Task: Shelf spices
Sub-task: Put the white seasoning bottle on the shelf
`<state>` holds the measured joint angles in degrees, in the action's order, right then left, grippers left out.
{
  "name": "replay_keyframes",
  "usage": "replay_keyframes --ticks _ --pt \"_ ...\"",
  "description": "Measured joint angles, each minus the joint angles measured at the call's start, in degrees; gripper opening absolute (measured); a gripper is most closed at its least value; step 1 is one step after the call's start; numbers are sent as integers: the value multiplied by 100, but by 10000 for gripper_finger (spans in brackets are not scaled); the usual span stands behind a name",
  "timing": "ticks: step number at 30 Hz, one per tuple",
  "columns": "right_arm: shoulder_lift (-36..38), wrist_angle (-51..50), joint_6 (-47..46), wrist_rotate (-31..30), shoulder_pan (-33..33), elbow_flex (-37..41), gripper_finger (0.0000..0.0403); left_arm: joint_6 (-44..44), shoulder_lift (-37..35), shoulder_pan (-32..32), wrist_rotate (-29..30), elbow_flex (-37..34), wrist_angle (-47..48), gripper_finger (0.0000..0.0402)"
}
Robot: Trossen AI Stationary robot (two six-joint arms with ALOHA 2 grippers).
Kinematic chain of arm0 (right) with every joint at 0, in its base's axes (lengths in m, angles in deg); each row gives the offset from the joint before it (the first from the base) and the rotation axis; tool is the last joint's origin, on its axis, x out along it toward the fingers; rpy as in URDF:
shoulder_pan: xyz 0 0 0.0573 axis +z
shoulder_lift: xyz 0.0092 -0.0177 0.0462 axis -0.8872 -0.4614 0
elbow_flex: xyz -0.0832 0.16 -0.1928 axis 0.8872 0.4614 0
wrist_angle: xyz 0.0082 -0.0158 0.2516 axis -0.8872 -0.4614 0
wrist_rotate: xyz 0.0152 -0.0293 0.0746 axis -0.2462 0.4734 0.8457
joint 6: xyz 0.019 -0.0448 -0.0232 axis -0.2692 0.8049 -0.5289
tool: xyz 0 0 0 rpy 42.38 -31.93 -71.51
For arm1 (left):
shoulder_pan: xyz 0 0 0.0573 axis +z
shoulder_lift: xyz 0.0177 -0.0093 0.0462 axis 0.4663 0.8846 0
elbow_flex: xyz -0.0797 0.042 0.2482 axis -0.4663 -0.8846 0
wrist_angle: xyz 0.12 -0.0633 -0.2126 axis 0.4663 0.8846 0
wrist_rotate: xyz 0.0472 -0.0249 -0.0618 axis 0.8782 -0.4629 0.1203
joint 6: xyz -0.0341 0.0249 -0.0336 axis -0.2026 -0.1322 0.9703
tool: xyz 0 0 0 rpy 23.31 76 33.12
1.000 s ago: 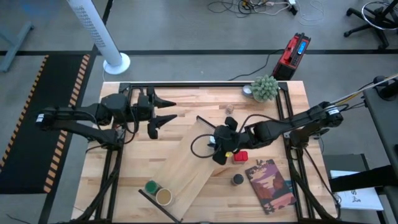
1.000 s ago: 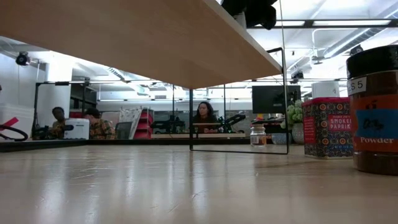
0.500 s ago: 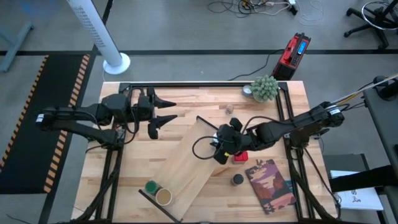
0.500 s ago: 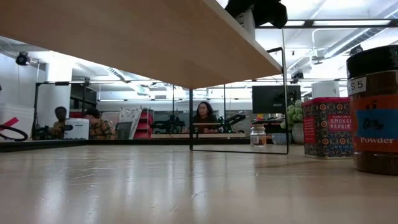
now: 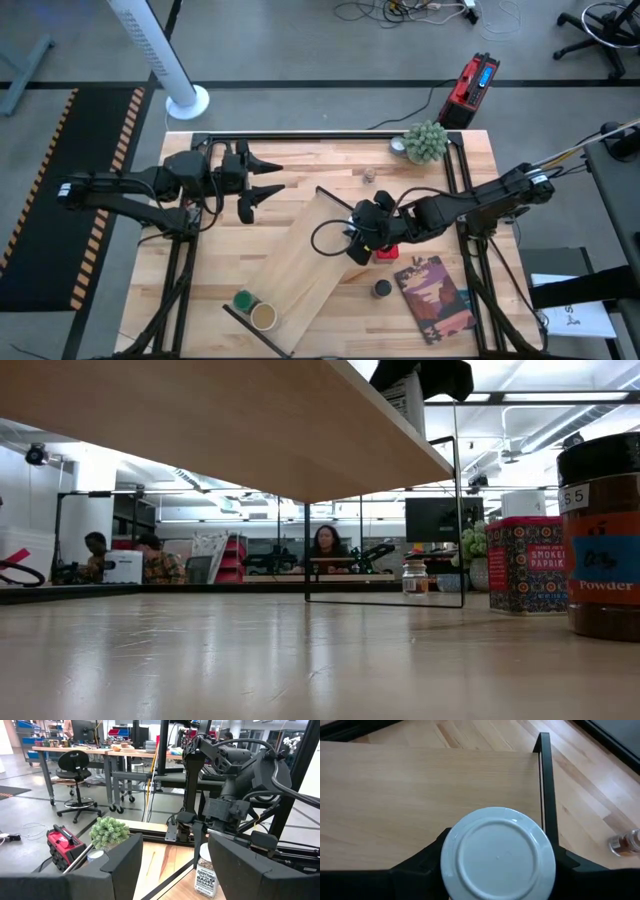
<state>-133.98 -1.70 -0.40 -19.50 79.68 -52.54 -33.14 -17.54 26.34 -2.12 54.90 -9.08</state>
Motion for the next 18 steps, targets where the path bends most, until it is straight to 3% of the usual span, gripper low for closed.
replay_keyframes --ticks 18 --pt "7 -166 261 -312 45 -247 289 -12 0 -1 0 0 45 215"
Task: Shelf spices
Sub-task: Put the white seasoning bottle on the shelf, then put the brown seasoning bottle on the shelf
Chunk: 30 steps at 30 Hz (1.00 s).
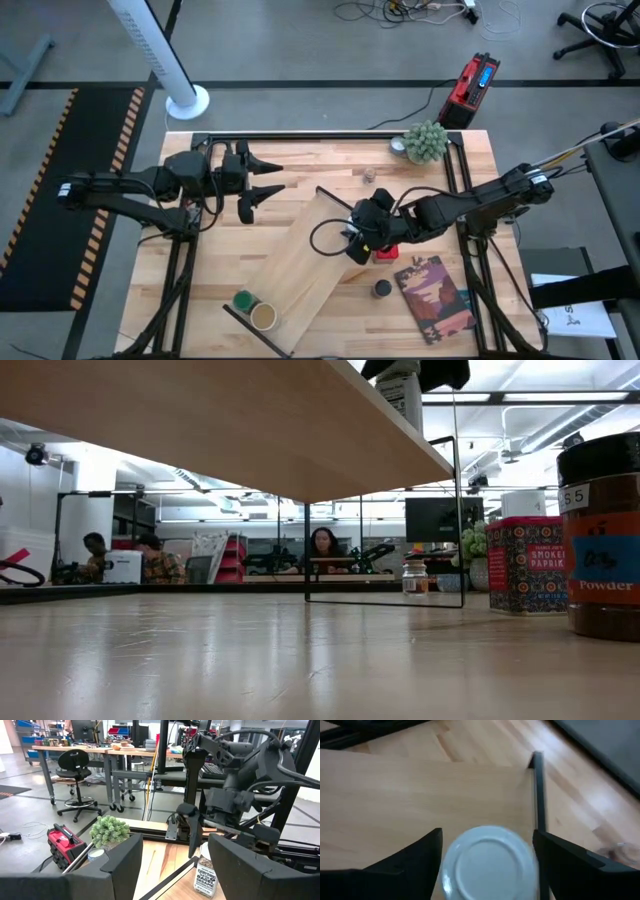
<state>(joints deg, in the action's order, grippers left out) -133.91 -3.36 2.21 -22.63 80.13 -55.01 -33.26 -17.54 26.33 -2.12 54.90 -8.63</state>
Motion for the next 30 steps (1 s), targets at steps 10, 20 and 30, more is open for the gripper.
replay_keyframes --ticks 10,20,30 --pt "3 -258 275 -174 121 -602 291 -10 0 1 -2 0 31 215" --pt "358 -662 1112 -912 192 -1009 306 20 0 -6 -7 0 123 215" --pt "1073 -1351 1549 -1773 -416 -616 278 9 0 -140 -11 0 -6 215"
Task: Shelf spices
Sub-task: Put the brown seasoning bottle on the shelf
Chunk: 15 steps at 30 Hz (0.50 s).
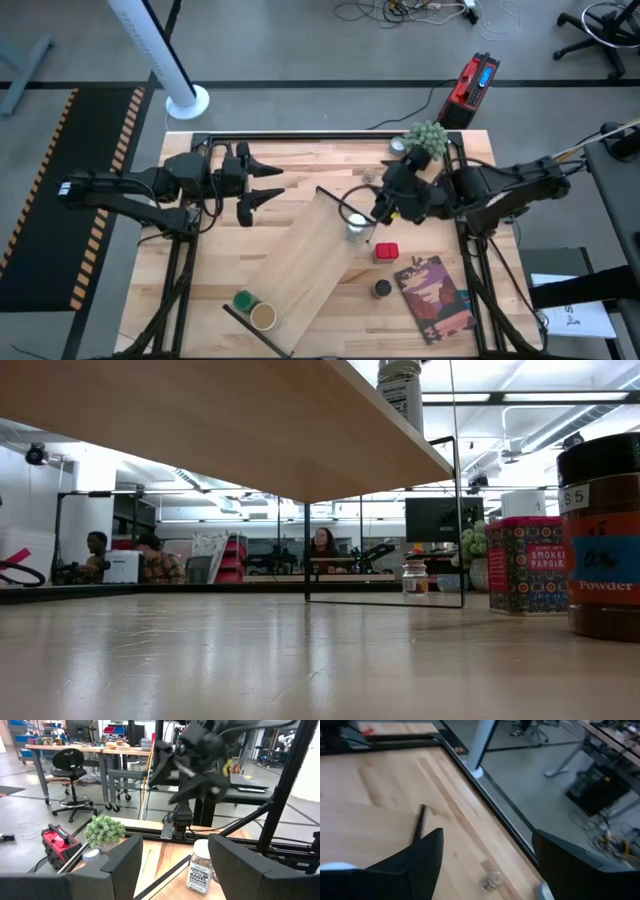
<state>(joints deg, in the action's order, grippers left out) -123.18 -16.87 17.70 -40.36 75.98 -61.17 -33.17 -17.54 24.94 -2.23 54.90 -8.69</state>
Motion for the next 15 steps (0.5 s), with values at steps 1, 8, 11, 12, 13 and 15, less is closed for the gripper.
replay_keyframes --ticks 1,8,11,12,13,15 --pt "42 8 0 27 -119 92 275 -6 1 -16 0 0 -43 215" --pt "603 424 -1 807 -1050 1282 255 18 2 -262 0 0 -222 215" --pt "881 1153 176 1332 -1542 1925 246 20 2 -387 0 0 -286 215" --pt "978 1404 250 1542 -1722 2150 243 20 1 -415 0 0 -315 215" --pt "1062 1667 303 1758 -1918 2379 241 23 0 -435 0 0 -351 215" --pt "1181 2305 354 2284 -2299 2827 235 21 0 -459 0 0 -409 215"
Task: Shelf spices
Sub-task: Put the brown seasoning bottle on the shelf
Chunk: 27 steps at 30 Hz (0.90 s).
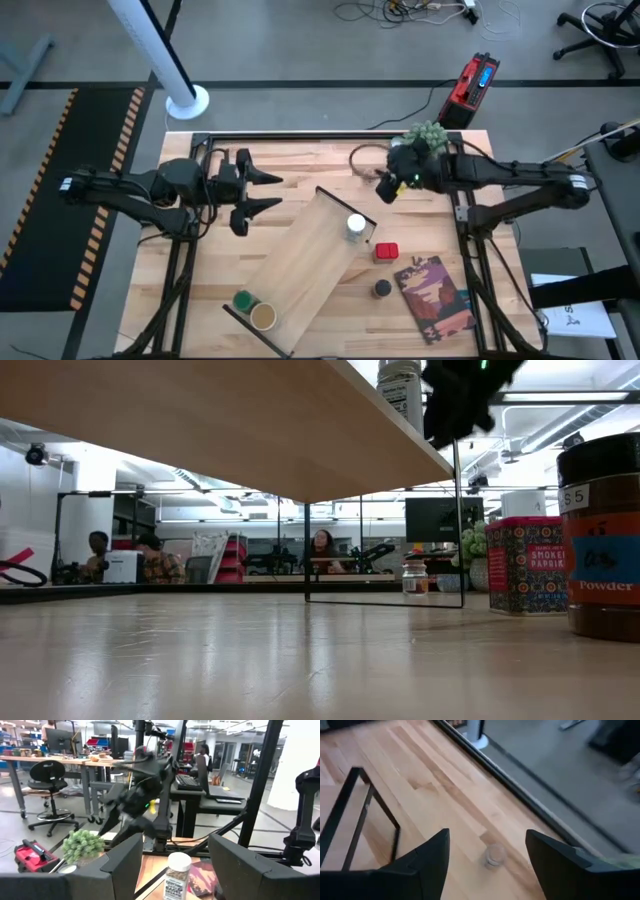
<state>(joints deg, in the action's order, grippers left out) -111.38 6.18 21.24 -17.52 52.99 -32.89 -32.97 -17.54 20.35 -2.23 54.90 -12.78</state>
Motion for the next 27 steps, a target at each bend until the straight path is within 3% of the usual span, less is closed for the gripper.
replay_keyframes --ticks 3,7,13,27 --pt "22 697 91 764 -564 610 228 -6 0 -2 3 0 -65 215" --pt "-155 1238 267 1163 -1127 1141 224 34 3 -2 131 0 -59 215" --pt "-591 1744 400 1383 -1534 1505 237 129 17 -2 218 -4 66 215" --pt "-1966 2776 1016 1508 -1601 1550 287 403 32 -2 304 -256 62 215"
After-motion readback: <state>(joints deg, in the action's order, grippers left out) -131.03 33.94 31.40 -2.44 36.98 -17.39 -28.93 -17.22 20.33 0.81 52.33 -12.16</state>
